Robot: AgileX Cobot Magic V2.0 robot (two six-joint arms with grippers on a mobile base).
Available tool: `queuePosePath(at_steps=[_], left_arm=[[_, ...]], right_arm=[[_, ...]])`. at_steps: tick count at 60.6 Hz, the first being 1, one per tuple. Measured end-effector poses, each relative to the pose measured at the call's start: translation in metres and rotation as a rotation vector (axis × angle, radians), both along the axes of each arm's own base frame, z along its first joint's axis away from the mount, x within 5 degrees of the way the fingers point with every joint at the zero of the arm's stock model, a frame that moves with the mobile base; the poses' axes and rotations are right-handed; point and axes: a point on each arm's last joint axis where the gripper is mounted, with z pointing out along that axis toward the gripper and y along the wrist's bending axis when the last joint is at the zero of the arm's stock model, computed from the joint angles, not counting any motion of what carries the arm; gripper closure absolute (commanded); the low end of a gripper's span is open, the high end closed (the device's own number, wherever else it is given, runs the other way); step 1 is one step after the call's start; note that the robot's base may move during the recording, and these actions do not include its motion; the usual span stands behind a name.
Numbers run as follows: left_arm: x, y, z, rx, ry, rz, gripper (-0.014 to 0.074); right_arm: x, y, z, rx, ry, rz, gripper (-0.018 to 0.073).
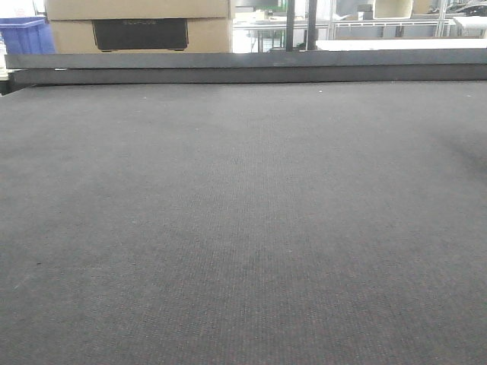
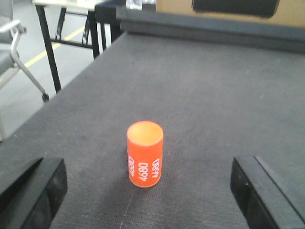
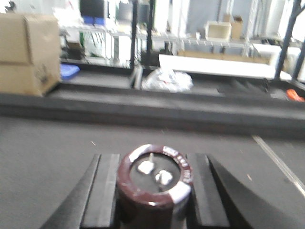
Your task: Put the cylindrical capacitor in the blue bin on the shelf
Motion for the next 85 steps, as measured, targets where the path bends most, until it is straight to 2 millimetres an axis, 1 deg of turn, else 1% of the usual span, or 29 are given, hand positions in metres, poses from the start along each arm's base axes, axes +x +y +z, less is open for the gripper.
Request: queuePosePath(at_steps=[7,12,25,31,37,54,61,71,85], left_arm=[[0.021,0.002,-0.025,-0.002,0.023,0.006,-0.0001],[0.033,0.004,-0.039,0.002,0.002,0.009,-0.0001],[0.059,0.007,-0.081,0.011,-0.023,0.018,-0.0001],[0.071,0.008,-0.096,0.013,-0.015,0.019,-0.0001],[0.085,0.009,-0.107,0.013,-0.004,0.019,-0.0001],[0.125,0.015,-0.116,-0.004,-0.038,0.055,-0.0001],[0.139,0.017,-0.123,-0.012,-0.029,0.064,-0.0001],[0.155,0.018,-0.134,-0.015,-0.008,0.063,-0.0001],[0.171,0.019,-0.141,-0.016,-0.016,0.062,0.0003]], right_arm=[[-0.011,0.009,0.013,0.001,-0.044,0.035,0.0721],[-0.017,0.013,0.019,0.002,-0.055,0.052,0.0721],[-0.026,0.019,0.027,0.004,-0.076,0.077,0.0721],[-0.028,0.019,0.029,0.004,-0.086,0.079,0.0721],[-0.029,0.019,0.03,0.004,-0.088,0.079,0.0721],[-0.029,0.019,0.03,0.004,-0.088,0.079,0.0721],[-0.029,0.019,0.03,0.004,-0.088,0.079,0.0721],[-0.029,0.019,0.03,0.004,-0.088,0.079,0.0721],[-0.029,0.019,0.03,0.004,-0.088,0.079,0.0721]])
